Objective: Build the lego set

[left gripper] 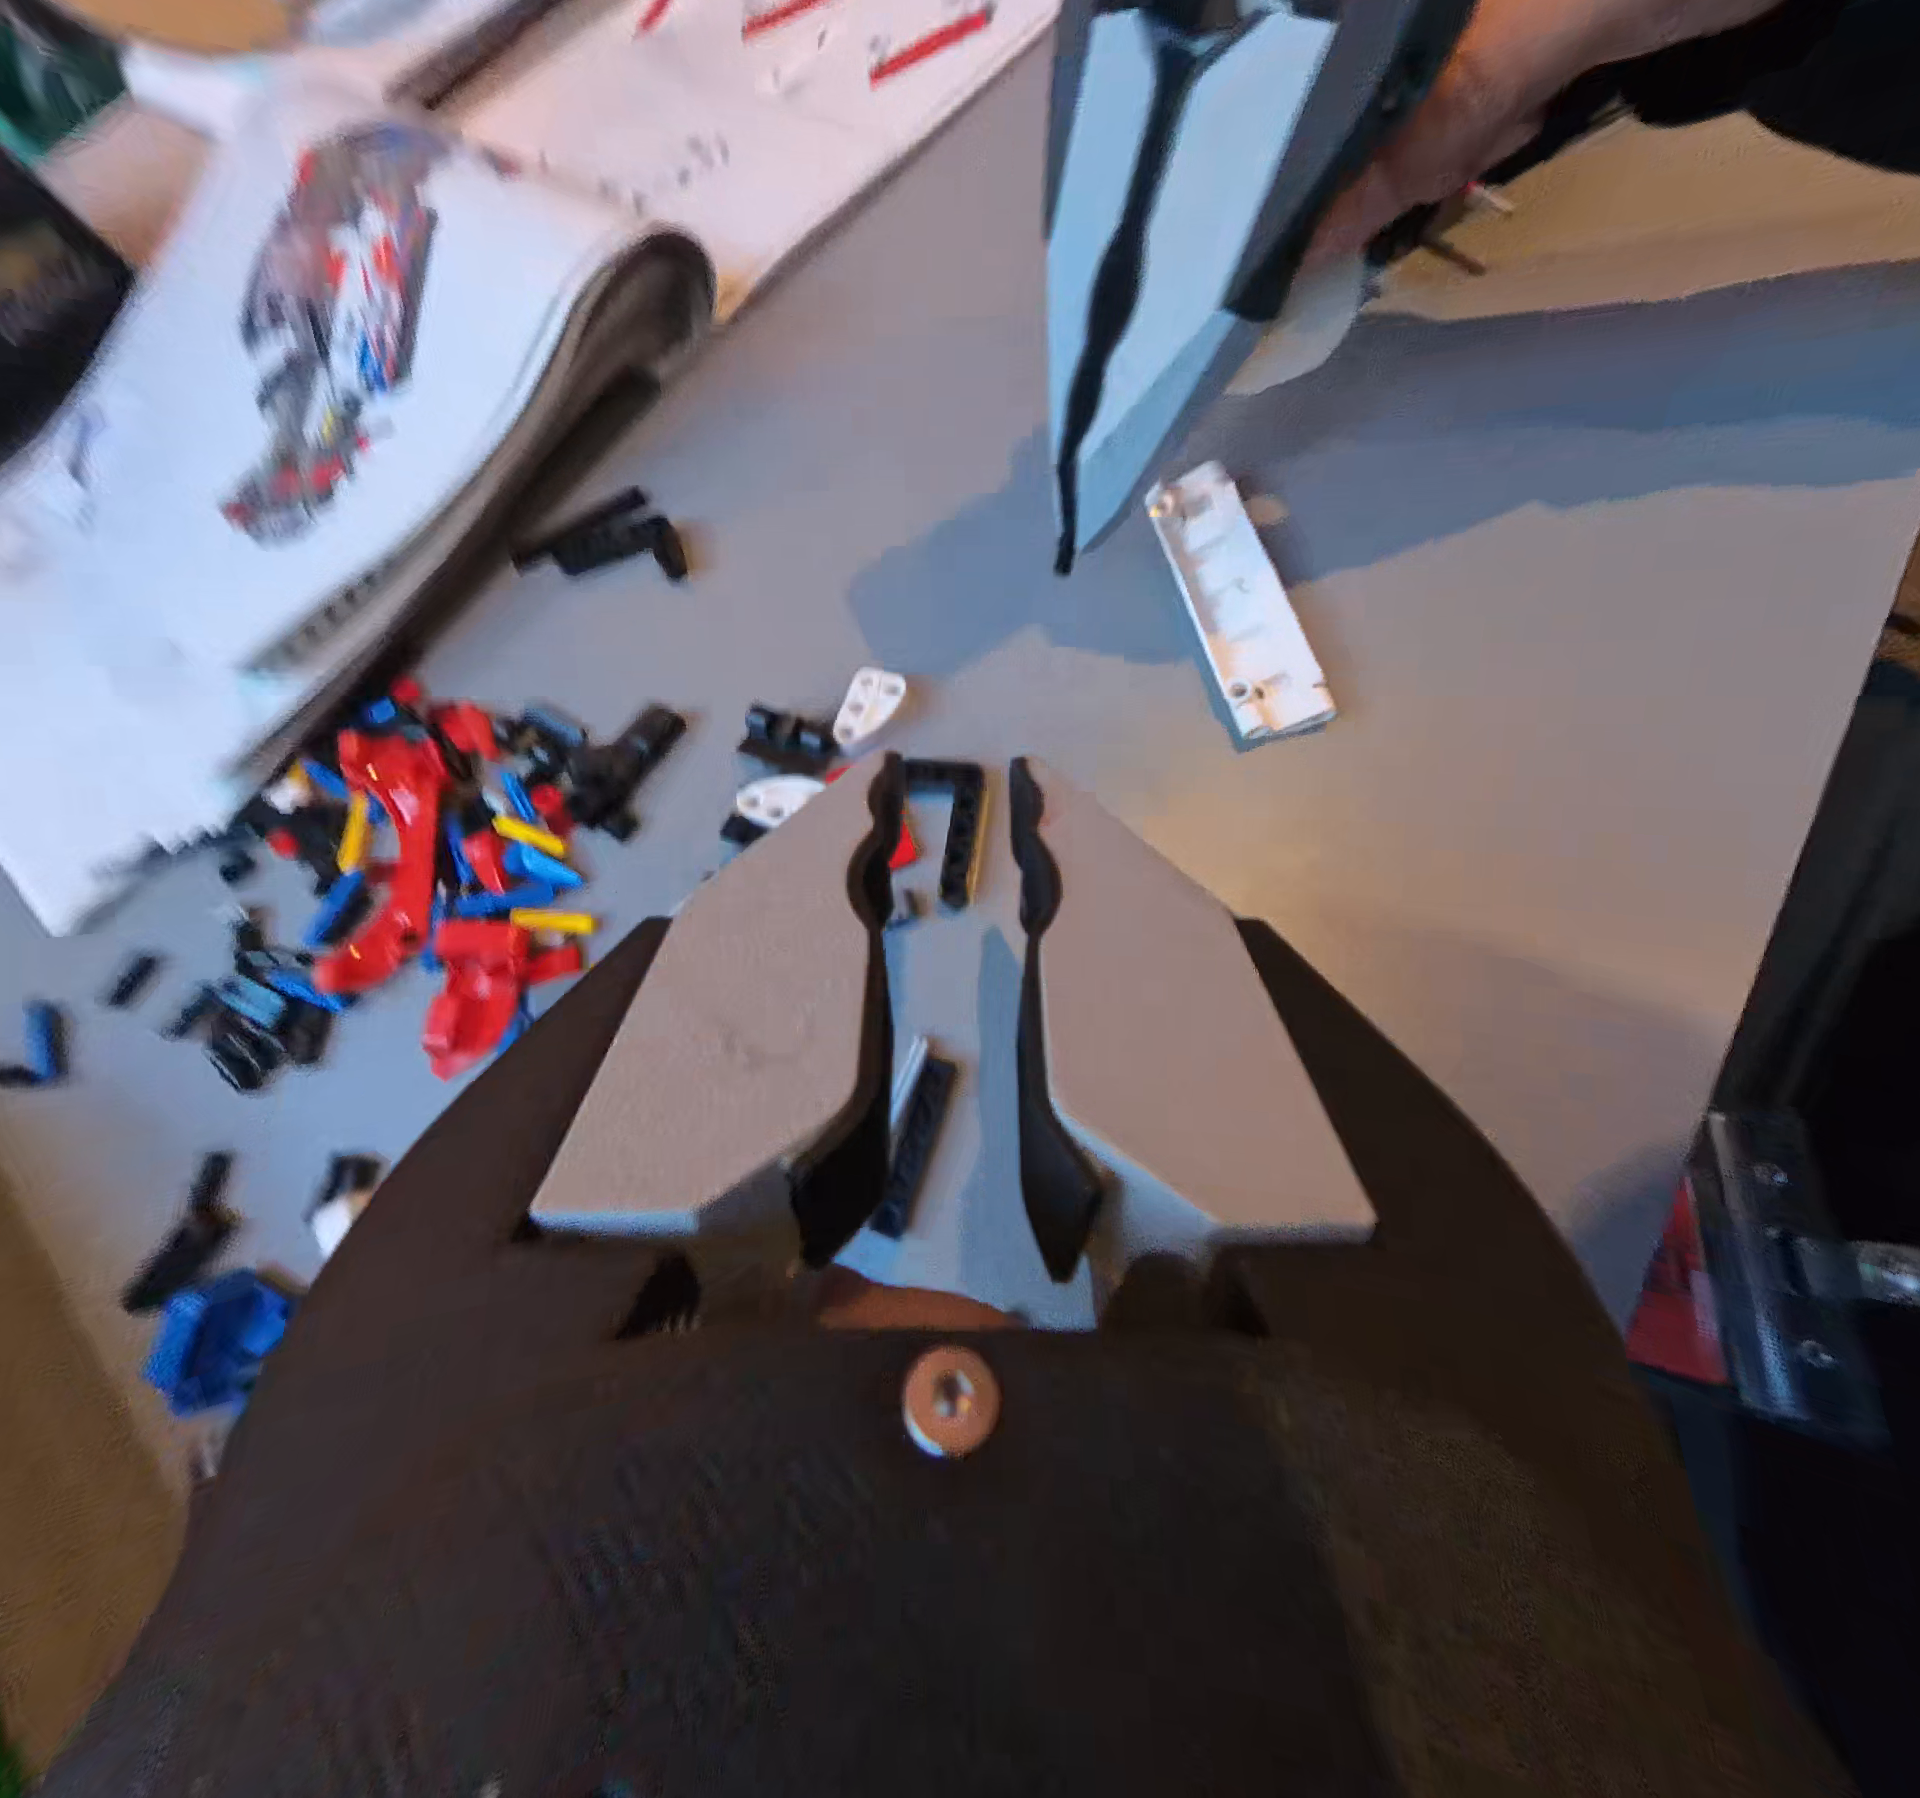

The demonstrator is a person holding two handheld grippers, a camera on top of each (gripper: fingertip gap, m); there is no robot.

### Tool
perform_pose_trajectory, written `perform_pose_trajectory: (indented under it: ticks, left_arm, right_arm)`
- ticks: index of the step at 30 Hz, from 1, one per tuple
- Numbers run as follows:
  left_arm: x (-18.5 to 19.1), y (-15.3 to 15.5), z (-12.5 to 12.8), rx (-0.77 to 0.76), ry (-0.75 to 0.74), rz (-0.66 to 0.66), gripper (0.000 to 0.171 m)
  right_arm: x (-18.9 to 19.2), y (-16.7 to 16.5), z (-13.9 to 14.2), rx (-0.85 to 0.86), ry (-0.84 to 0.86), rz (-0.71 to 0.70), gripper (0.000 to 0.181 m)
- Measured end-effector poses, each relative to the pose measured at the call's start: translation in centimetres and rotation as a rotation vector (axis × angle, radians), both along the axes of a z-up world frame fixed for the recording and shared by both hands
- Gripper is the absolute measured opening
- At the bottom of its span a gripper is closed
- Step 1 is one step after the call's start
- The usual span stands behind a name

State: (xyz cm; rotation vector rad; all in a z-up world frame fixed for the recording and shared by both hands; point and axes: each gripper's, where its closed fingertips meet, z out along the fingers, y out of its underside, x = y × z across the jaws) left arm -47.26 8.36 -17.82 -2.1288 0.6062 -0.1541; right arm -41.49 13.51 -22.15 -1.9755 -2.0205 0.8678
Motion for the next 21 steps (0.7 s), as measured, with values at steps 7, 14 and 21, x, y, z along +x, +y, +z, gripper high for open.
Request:
perform_pose_trajectory:
  ticks: [7,14,21]
  left_arm:
    - [-2.2,-1.2,-3.4,-0.165,-0.006,0.123,0.019]
    - [-7.2,-3.2,-2.0,-0.164,-0.043,0.308,0.022]
    - [-14.2,-2.3,-1.2,-0.164,0.124,0.486,0.024]
  right_arm:
    - [0.7,0.4,-1.7,0.137,-0.133,0.099,0.019]
    - [1.0,0.7,-0.2,0.151,-0.049,0.069,0.022]
    - [-0.6,-0.7,3.8,0.101,0.226,-0.005,0.016]
